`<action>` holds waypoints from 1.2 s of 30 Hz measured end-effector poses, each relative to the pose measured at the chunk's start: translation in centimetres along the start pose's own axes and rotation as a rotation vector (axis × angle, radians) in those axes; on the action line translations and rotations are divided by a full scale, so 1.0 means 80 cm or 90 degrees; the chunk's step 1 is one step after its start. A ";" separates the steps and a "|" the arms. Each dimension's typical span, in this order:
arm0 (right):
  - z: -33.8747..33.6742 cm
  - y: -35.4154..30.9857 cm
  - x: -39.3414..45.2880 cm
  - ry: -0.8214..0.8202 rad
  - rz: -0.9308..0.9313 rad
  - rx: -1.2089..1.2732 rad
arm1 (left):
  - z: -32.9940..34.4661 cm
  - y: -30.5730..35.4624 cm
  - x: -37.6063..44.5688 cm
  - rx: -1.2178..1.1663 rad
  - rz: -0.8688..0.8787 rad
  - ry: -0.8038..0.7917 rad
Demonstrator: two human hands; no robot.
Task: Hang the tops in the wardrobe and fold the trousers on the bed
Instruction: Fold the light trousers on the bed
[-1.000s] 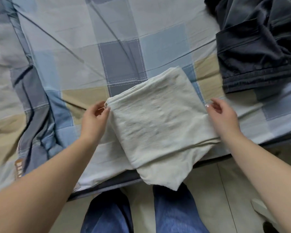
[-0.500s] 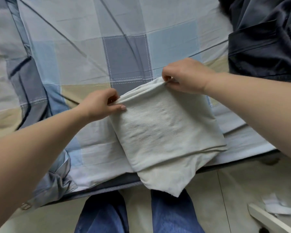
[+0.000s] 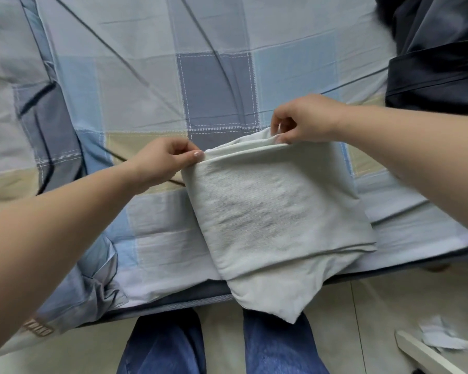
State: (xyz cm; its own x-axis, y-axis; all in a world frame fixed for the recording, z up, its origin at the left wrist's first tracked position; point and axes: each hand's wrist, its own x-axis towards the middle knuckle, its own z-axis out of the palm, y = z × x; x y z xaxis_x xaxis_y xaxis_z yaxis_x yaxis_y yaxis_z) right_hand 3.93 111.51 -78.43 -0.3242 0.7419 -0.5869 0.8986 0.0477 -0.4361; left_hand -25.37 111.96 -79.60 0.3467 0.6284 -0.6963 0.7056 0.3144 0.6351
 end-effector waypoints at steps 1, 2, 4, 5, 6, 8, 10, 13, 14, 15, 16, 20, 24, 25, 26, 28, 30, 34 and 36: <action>0.000 0.000 0.002 0.035 0.001 -0.004 | 0.003 -0.002 -0.001 -0.005 0.000 0.021; 0.000 0.000 0.003 0.082 0.000 -0.001 | 0.007 -0.004 -0.002 -0.007 0.005 0.031; 0.007 -0.003 0.003 0.164 -0.004 0.020 | 0.013 -0.004 -0.004 -0.006 0.017 0.017; 0.012 -0.005 0.003 0.189 -0.002 0.038 | 0.014 -0.002 -0.003 0.005 0.021 0.003; 0.018 -0.006 0.003 0.205 0.005 0.060 | 0.014 0.000 -0.002 0.021 0.023 -0.008; 0.025 -0.004 0.001 0.207 0.022 0.089 | 0.010 0.001 0.002 0.032 0.016 -0.008; 0.026 0.002 -0.002 0.173 0.038 0.067 | 0.004 -0.003 0.005 0.016 0.002 0.027; 0.022 0.014 -0.001 0.135 0.065 -0.019 | 0.004 -0.010 0.007 0.022 -0.003 0.073; 0.021 0.016 0.001 0.142 0.076 -0.039 | 0.009 -0.008 0.007 0.038 0.008 0.089; 0.023 0.016 0.004 0.154 0.088 -0.055 | 0.014 -0.004 0.006 0.076 0.031 0.112; 0.027 0.014 0.006 0.175 0.097 -0.063 | 0.021 0.000 0.003 0.141 0.070 0.149; 0.055 -0.011 -0.009 0.358 0.100 -0.020 | 0.059 0.015 -0.022 0.337 0.318 0.291; 0.112 -0.055 -0.046 0.304 -0.063 -0.096 | 0.110 0.013 -0.028 0.510 0.425 0.203; 0.125 -0.057 -0.051 0.262 -0.087 -0.151 | 0.116 0.009 -0.024 0.542 0.383 0.173; 0.132 -0.053 -0.052 0.222 -0.092 -0.197 | 0.117 0.001 -0.018 0.559 0.320 0.156; 0.135 -0.028 -0.043 0.178 -0.071 -0.233 | 0.112 -0.020 -0.005 0.548 0.170 0.178; 0.131 0.000 -0.028 0.160 -0.019 -0.241 | 0.108 -0.041 0.004 0.527 0.079 0.219; 0.123 0.041 -0.007 0.152 0.176 -0.164 | 0.111 -0.050 0.009 0.539 0.057 0.208; 0.118 0.057 -0.012 0.149 0.217 -0.114 | 0.112 -0.048 0.010 0.539 0.041 0.203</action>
State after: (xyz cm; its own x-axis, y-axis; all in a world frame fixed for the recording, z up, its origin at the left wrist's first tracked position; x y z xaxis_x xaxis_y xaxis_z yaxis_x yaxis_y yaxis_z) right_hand 5.55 104.67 -86.29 0.0560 0.8657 -0.4974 0.9862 -0.1257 -0.1076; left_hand -22.26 104.89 -85.62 0.3029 0.8333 -0.4624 0.9527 -0.2779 0.1232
